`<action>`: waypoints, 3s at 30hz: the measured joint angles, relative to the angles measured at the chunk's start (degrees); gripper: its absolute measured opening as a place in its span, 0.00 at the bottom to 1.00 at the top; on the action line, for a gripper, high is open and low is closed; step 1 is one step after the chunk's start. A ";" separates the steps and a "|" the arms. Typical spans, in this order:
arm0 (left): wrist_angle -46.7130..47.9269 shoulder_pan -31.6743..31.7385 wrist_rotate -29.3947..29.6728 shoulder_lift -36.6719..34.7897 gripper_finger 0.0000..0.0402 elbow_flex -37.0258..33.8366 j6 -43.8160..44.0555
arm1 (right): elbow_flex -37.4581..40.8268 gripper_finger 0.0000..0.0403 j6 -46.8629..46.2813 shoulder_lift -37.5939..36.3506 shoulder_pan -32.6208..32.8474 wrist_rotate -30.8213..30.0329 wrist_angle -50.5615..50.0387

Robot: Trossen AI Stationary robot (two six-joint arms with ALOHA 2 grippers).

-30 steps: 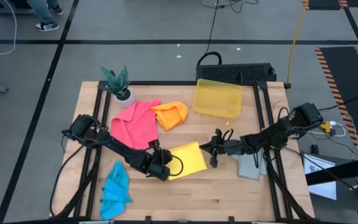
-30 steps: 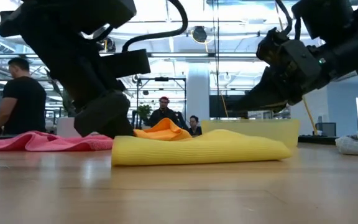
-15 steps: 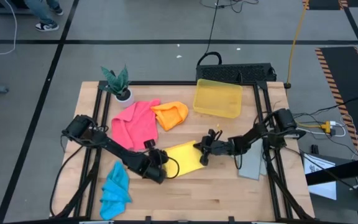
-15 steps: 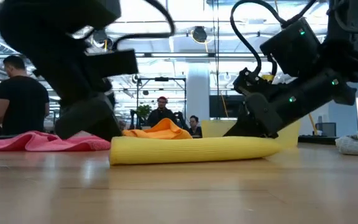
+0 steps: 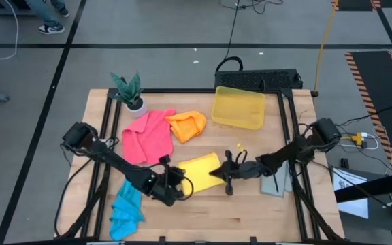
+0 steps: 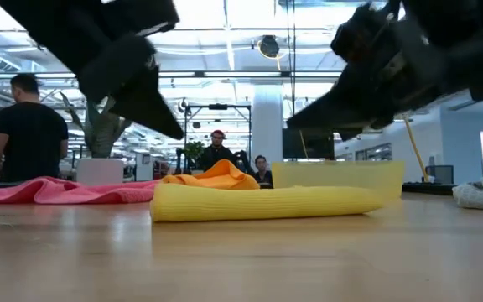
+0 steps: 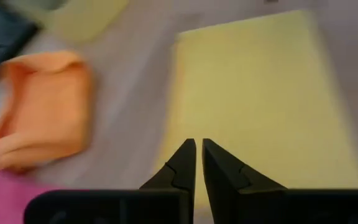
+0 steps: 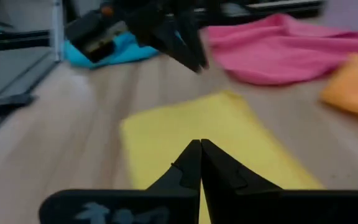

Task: Fold microfiber towels
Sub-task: Fold the yellow kitchen towel

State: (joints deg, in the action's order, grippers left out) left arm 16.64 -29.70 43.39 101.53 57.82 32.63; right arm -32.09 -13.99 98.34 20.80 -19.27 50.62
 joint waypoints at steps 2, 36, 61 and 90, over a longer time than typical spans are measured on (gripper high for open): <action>-3.92 1.05 -4.05 1.14 0.08 -0.35 -3.39 | -1.18 0.00 -0.37 2.47 0.64 0.00 -0.32; -16.23 1.31 -20.71 6.63 0.08 -0.42 -13.98 | -0.84 0.00 -10.62 4.61 4.92 1.31 -6.15; -25.81 2.20 -15.88 6.32 0.08 -0.34 -18.77 | -0.93 0.00 -6.11 1.06 4.22 1.46 -8.29; -14.83 9.87 -14.42 5.00 0.08 -0.33 -13.67 | -1.10 0.00 -3.20 3.30 7.43 5.55 -2.77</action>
State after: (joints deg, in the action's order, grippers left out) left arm 1.81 -19.83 28.98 106.53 57.49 18.96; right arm -33.19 -17.19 101.64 28.23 -13.72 47.85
